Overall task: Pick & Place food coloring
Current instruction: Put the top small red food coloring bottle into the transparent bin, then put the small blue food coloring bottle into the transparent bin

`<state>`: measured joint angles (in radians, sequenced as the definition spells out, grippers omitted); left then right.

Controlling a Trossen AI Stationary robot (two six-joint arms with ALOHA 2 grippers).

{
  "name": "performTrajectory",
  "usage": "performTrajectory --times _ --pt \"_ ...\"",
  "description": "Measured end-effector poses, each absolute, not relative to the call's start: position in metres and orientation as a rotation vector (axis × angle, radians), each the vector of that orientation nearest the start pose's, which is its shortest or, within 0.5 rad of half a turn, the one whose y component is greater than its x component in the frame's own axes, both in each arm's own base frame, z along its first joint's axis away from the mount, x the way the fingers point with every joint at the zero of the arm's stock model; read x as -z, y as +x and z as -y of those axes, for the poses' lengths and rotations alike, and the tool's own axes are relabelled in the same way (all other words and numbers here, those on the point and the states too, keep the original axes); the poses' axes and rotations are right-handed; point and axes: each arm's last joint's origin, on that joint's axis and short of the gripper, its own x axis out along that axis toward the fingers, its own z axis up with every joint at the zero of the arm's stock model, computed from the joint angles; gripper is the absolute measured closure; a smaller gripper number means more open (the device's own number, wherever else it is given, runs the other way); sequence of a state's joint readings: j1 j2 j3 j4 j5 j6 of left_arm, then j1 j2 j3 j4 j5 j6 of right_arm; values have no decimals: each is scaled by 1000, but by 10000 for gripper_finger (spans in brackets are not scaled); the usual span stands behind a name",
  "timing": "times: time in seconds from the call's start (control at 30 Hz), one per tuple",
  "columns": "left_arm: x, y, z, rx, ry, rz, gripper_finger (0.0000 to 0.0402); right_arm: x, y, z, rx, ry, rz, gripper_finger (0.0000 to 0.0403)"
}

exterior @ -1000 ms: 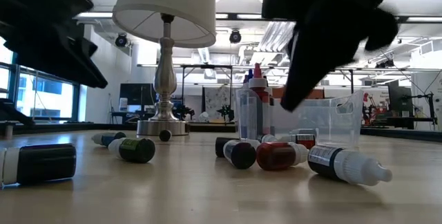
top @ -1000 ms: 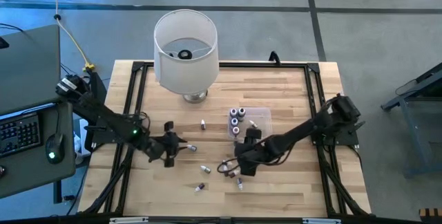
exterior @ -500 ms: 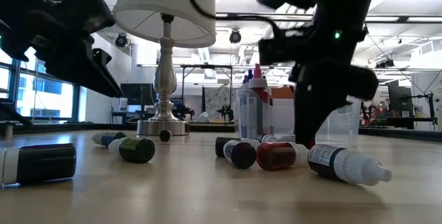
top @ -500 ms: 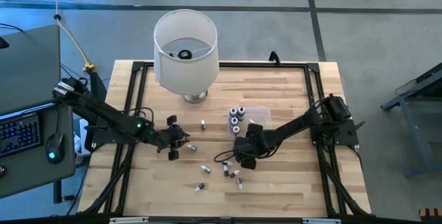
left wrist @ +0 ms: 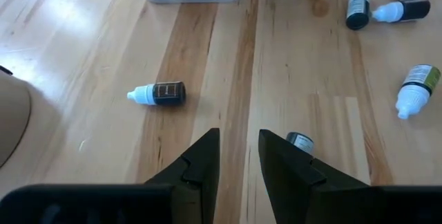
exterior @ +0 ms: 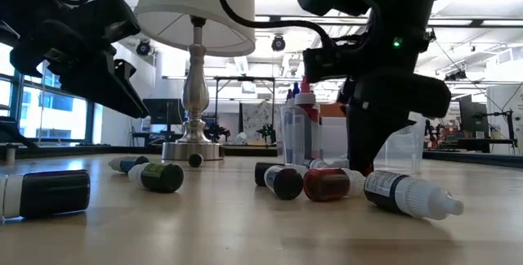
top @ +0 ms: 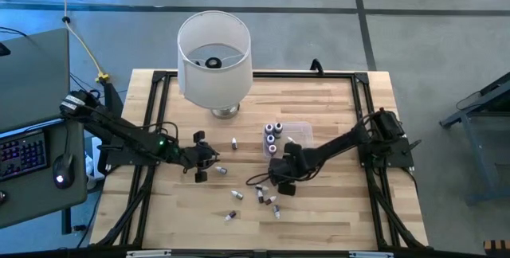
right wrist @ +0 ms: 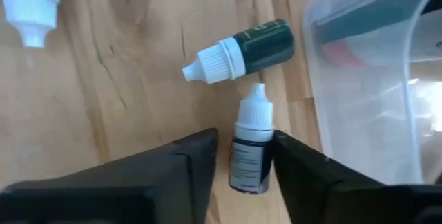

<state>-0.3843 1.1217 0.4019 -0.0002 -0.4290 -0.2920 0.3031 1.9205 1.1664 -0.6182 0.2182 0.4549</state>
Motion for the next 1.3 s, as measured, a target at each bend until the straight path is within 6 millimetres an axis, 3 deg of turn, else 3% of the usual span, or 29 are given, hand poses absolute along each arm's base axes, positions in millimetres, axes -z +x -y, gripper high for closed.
performTrajectory --times 0.13,0.23,0.37,0.53,0.67,0.9,1.03,1.3 --pt "-163 190 64 -141 5 -645 302 -139 335 -94 244 144 -1301 321" --pt "-163 190 64 -141 4 -644 302 -156 330 -90 254 194 -1278 345" --pt "-163 190 64 -139 5 -644 302 -193 318 -85 303 174 -1184 345" --pt "-163 190 65 -103 -10 -652 302 -227 295 -66 512 49 -1095 323" --pt "-163 190 66 -81 -18 -656 302 -220 295 -43 591 78 -1176 324" --pt "-163 190 66 -79 -20 -655 302 -186 312 -17 547 165 -1336 326" --pt "-163 190 66 -79 -20 -655 302 -176 315 -11 566 148 -1371 299" --pt "-160 191 69 -13 -39 -687 302 -176 316 -10 550 131 -1373 238"
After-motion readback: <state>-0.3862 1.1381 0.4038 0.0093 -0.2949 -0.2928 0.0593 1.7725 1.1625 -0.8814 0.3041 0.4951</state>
